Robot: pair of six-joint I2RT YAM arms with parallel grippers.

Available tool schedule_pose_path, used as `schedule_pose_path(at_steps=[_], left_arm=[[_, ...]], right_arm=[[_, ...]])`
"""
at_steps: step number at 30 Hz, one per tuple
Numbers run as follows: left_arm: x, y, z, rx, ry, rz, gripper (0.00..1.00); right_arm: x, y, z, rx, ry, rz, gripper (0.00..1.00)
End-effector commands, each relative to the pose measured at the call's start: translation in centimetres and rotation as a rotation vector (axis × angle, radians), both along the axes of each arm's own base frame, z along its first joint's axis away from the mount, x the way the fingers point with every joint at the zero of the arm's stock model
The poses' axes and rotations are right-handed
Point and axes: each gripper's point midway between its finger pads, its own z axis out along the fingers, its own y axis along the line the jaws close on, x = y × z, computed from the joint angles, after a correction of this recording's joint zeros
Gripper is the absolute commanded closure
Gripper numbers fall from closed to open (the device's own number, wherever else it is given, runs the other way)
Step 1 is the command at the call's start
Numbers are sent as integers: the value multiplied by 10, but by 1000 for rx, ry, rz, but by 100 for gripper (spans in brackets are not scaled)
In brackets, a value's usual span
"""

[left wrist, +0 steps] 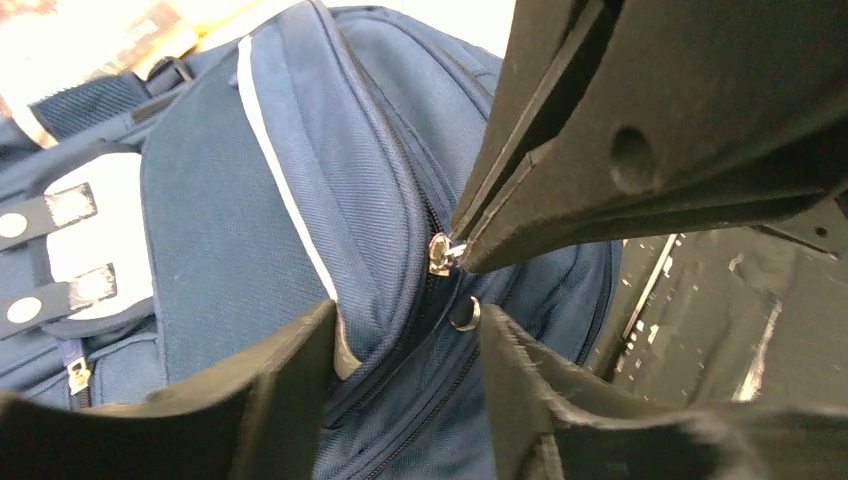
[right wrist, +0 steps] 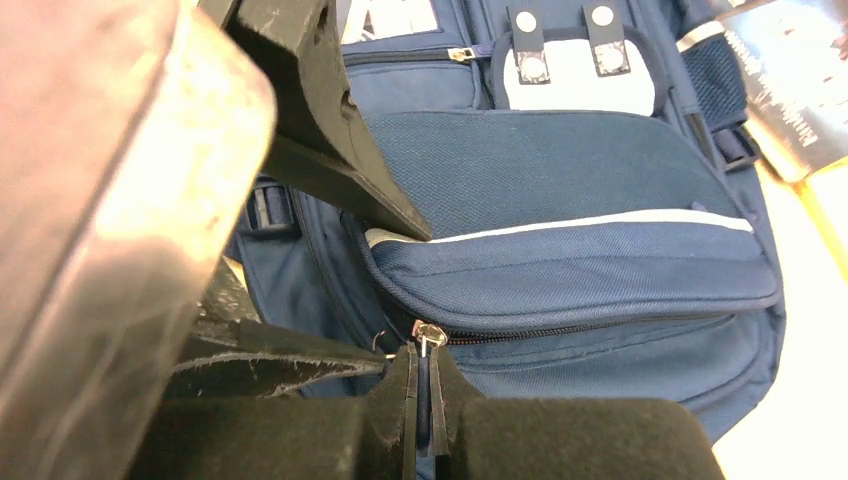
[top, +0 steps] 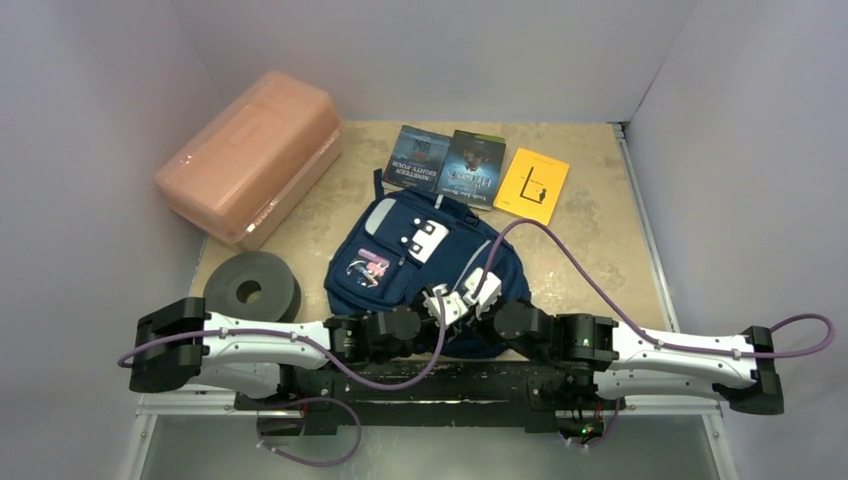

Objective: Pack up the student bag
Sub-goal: Zip the student bag at the center of the board.

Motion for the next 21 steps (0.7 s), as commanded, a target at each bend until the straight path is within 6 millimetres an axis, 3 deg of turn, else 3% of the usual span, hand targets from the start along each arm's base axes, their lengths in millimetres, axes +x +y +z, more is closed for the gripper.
schedule_pose_path(at_steps=[1, 2, 4, 6, 11, 14, 17, 21], left_arm=[[36, 4, 31, -19, -200, 136, 59], [37, 5, 31, -17, -211, 142, 65], [40, 8, 32, -27, -220, 165, 87], [41, 12, 29, -9, -227, 168, 99], [29, 36, 46, -75, -183, 167, 100], [27, 66, 69, -154, -166, 221, 100], [25, 99, 85, -231, -155, 278, 100], [12, 123, 86, -269, -128, 234, 100]], right_arm=[[3, 22, 69, 125, -173, 128, 100], [1, 22, 71, 124, -183, 152, 100], [-1, 19, 74, 96, -231, 202, 100], [2, 13, 72, 59, -256, 198, 100], [40, -10, 70, -8, -284, -24, 100], [60, -23, 58, -67, -263, -155, 100], [75, -37, 61, -80, -284, -272, 100], [94, -56, 67, -70, -307, -440, 100]])
